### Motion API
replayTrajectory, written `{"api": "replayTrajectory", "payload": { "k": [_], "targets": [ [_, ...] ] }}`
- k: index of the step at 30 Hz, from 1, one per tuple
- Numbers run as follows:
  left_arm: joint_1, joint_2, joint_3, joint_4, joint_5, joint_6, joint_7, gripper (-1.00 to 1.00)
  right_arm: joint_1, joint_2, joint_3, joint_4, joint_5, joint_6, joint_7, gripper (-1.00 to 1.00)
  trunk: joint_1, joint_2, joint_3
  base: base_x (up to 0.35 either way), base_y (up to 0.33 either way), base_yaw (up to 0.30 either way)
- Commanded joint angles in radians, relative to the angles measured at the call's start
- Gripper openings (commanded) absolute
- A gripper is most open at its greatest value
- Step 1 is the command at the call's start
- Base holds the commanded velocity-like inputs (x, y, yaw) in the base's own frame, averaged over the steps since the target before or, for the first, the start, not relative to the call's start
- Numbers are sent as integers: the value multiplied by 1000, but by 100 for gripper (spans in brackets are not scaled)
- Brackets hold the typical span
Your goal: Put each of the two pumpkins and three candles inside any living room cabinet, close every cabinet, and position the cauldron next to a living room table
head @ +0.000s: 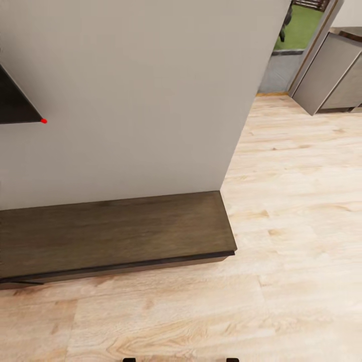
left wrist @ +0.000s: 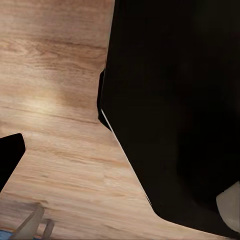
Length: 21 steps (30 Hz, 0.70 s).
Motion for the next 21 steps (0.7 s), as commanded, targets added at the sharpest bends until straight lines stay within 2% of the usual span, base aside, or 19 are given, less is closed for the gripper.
{"api": "replayTrajectory", "payload": {
  "k": [1, 10, 21],
  "targets": [
    [0, 0, 0, 0, 1, 0, 0, 100, 0, 0, 0, 0, 0, 1, 0, 100, -4, 7, 3, 0, 0, 0],
    [0, -2, 0, -2, -2, 0, -1, 100, 0, 0, 0, 2, 0, 5, 1, 100, -38, 70, 31, 0, 0, 0],
    [0, 3, -1, 1, -7, 0, -2, 100, 9, 0, 0, 1, 2, 0, 3, 100, -38, 70, 42, 0, 0, 0]
  ]
}}
